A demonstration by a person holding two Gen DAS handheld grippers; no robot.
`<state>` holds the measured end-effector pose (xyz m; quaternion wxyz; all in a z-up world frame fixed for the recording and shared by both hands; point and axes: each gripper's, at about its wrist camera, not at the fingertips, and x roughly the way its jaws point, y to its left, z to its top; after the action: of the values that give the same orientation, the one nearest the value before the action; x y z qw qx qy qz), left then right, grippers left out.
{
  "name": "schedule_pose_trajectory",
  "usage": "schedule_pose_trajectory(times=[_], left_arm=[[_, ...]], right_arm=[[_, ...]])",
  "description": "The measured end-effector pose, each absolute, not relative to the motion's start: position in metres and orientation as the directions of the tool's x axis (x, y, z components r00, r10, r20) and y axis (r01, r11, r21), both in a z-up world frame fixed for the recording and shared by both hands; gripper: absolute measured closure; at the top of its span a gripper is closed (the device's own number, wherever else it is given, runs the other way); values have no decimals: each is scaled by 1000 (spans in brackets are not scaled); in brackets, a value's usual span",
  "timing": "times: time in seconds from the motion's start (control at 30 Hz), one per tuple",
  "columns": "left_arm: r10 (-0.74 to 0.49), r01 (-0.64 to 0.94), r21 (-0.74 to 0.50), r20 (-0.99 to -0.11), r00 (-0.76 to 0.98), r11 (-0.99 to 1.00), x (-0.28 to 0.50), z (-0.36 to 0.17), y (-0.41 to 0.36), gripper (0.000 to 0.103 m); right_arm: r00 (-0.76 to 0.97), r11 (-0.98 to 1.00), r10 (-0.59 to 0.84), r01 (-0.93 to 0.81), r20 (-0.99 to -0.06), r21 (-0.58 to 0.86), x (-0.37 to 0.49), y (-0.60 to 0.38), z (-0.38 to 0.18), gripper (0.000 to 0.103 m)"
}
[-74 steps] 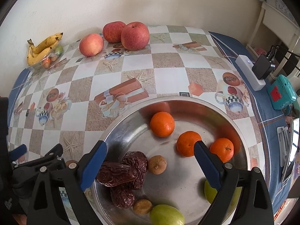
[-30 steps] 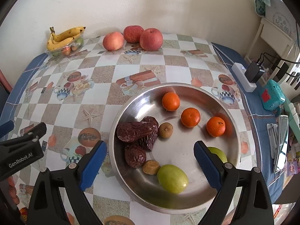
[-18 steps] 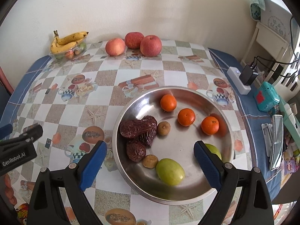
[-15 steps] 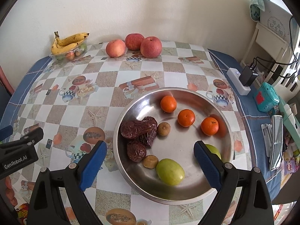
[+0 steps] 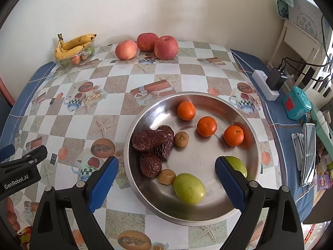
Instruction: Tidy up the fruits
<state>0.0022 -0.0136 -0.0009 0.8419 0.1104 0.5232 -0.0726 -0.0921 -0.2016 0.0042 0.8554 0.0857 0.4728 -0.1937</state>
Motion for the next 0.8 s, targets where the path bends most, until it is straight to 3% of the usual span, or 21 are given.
schedule_pose_trajectory(times=[0.8], left_arm=[[-3,240,107,-909,418,965,6,-6,-12,0]], right_arm=[[468,919,-235,393,-852,-37,-90,-198,1,9]])
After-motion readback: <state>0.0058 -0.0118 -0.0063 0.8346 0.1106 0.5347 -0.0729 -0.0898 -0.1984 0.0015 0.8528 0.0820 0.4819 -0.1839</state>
